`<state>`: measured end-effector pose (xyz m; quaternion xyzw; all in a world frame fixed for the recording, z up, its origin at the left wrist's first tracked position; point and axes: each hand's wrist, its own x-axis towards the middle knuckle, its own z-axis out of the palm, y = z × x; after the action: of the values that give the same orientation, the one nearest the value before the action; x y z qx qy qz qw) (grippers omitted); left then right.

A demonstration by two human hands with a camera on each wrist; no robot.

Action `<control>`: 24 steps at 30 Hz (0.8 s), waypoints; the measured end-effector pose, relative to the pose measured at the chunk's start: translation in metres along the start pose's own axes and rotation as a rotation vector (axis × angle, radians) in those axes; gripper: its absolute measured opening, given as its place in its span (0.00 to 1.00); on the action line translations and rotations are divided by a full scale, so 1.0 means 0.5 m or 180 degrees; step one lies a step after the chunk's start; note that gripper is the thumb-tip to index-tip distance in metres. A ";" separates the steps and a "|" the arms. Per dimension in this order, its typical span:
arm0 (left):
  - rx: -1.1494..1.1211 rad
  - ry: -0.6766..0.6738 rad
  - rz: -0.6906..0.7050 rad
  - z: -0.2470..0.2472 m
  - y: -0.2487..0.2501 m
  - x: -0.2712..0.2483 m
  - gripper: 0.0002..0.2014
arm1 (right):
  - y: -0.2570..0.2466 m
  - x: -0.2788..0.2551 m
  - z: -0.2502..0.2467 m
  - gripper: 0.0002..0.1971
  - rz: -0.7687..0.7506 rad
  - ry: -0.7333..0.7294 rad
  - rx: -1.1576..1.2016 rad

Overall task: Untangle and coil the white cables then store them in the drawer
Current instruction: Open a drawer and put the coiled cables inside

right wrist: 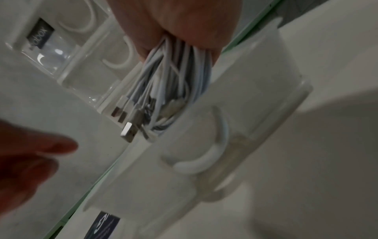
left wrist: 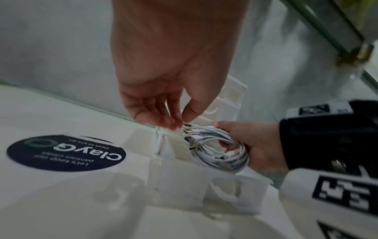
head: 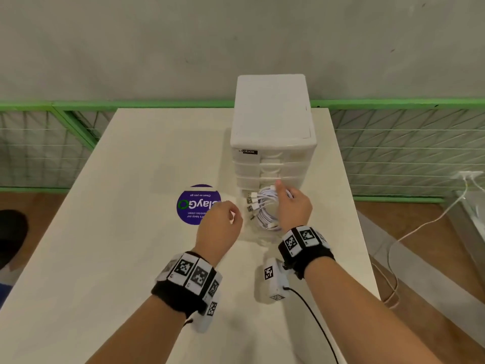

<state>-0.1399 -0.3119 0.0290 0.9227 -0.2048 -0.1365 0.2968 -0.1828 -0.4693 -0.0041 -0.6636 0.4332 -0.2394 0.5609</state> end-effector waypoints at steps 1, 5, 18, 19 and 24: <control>0.0069 0.0197 0.0361 0.005 0.000 0.002 0.09 | 0.007 0.001 0.005 0.20 0.0048 -0.0025 -0.0051; 0.0700 -0.0060 0.1086 0.044 0.008 0.016 0.25 | 0.010 0.009 0.021 0.21 0.0043 -0.0202 -0.0366; 0.1616 -0.0484 0.1276 0.104 0.020 0.047 0.34 | 0.031 0.012 0.006 0.15 -0.1042 -0.0360 -0.1558; 0.1665 -0.0476 0.1308 0.105 0.021 0.048 0.34 | 0.036 0.007 -0.004 0.14 -0.1209 -0.0406 -0.1596; 0.1956 -0.0462 0.1265 0.125 0.027 0.058 0.39 | 0.047 -0.021 -0.053 0.17 -0.1908 -0.0528 -0.2037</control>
<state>-0.1416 -0.3659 -0.0158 0.8989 -0.4319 -0.0735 0.0114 -0.2165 -0.4747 -0.0178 -0.9170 0.2276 -0.1913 0.2660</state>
